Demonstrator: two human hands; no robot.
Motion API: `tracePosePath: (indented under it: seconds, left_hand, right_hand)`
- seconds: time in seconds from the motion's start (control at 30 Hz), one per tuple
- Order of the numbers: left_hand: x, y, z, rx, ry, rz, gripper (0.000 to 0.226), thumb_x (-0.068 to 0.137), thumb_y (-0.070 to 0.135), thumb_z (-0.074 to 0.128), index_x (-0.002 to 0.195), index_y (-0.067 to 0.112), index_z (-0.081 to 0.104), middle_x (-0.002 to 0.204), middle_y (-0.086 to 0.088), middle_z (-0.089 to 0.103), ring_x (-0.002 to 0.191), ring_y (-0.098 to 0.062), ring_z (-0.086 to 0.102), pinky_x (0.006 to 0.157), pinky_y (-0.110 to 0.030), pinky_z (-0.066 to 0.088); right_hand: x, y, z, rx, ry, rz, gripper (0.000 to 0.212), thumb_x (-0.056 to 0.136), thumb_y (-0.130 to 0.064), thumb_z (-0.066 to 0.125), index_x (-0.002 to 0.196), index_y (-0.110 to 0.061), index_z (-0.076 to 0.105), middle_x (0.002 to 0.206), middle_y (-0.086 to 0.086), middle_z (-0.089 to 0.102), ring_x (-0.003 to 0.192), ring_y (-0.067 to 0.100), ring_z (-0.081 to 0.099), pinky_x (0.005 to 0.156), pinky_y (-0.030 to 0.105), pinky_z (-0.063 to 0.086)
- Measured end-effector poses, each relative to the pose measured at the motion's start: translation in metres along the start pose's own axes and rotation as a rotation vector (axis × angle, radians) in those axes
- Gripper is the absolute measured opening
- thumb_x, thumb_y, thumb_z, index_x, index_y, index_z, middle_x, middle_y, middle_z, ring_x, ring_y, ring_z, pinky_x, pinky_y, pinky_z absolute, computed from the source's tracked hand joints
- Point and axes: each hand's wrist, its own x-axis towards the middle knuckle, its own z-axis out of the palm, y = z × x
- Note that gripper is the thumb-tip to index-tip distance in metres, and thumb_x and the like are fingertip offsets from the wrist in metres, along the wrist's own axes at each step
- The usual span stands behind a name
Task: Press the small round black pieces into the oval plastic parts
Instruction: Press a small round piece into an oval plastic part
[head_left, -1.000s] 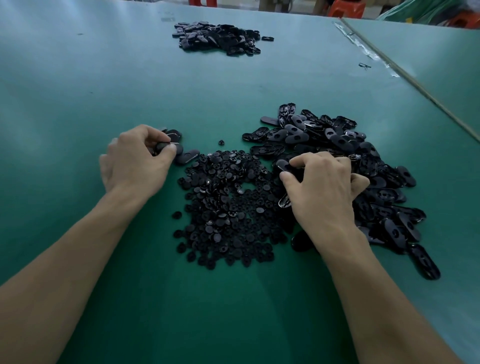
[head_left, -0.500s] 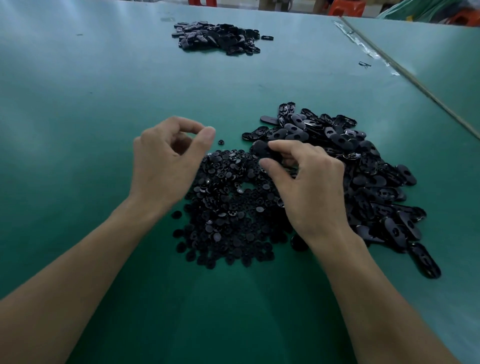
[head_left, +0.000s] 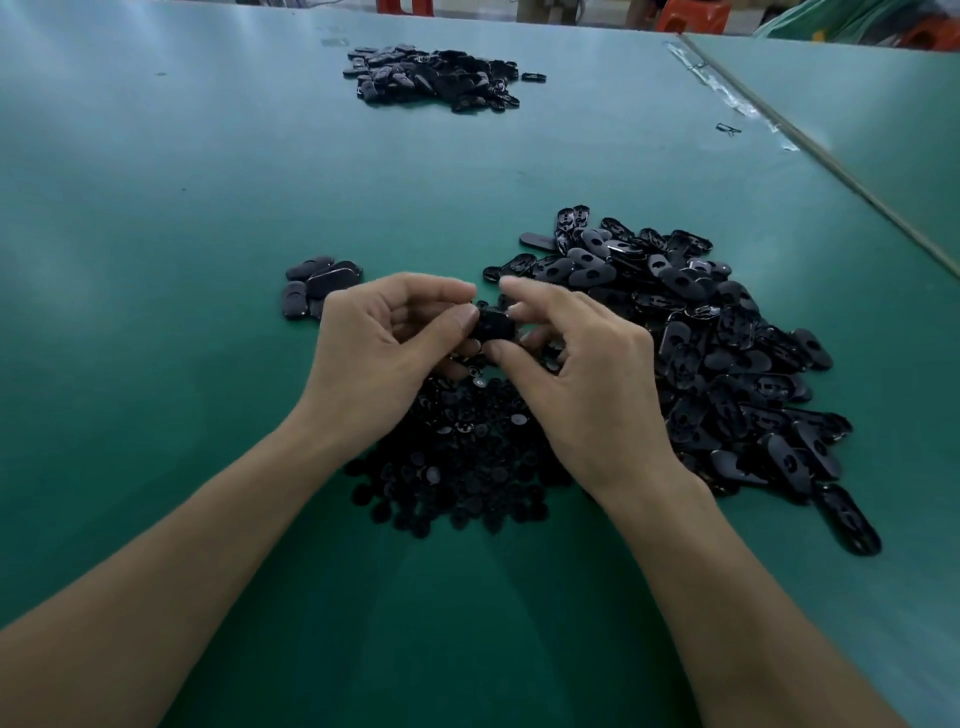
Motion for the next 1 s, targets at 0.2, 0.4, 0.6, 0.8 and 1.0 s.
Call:
tracePosePath:
  seconds: [0.2,0.4,0.6,0.8,1.0]
  left_hand:
    - [0.0023,-0.0056,-0.0007,-0.071,0.034,-0.024,0.017,0.093,-0.003,0.066,0.097,0.012,0.072,0.073,0.000,0.075,0.066,-0.011,0.072,0.063,-0.020,0.058]
    - [-0.0007,-0.0036,0.0030,-0.095,0.058,0.009,0.017,0.092,-0.004,0.067,0.096,0.012,0.072,0.074,0.000,0.075,0.069,-0.014,0.074,0.063,-0.021,0.058]
    - [-0.0023,-0.0044,0.0071,-0.103,0.088,0.013,0.017,0.092,-0.004,0.067,0.096,0.012,0.072,0.076,0.000,0.075,0.072,-0.016,0.074,0.065,-0.024,0.059]
    - [-0.0007,-0.0064,0.0042,-0.119,0.109,-0.027,0.016,0.091,-0.005,0.068,0.094,0.011,0.071,0.074,-0.002,0.074,0.070,-0.016,0.074,0.064,-0.023,0.059]
    - [0.0009,-0.0071,0.0035,-0.153,0.127,-0.063,0.016,0.091,-0.006,0.066,0.094,0.009,0.070,0.073,-0.001,0.074,0.068,-0.014,0.072,0.062,-0.022,0.058]
  right_hand:
    - [-0.0021,0.0026,-0.0015,-0.309,-0.182,0.081,0.036,0.092,-0.046,0.067,0.121,-0.025,0.070,0.104,-0.003,0.061,0.105,0.019,0.049,0.095,0.038,0.044]
    - [-0.0030,0.0004,0.0004,-0.290,-0.243,0.106,0.018,0.094,-0.038,0.066,0.103,-0.027,0.076,0.099,-0.002,0.063,0.103,0.020,0.052,0.093,0.037,0.044]
    - [-0.0019,-0.0015,0.0006,-0.311,-0.263,0.104,0.022,0.092,-0.045,0.066,0.102,-0.028,0.076,0.097,-0.005,0.060,0.102,0.018,0.050,0.093,0.035,0.042]
    - [-0.0029,-0.0043,0.0038,-0.312,-0.271,0.124,0.019,0.095,-0.040,0.063,0.102,-0.025,0.073,0.100,-0.006,0.057,0.105,0.017,0.048,0.092,0.030,0.039]
    - [-0.0032,-0.0027,-0.0027,-0.354,-0.206,0.120,0.027,0.094,-0.049,0.062,0.105,-0.028,0.072,0.096,-0.006,0.054,0.101,0.018,0.050,0.090,0.035,0.043]
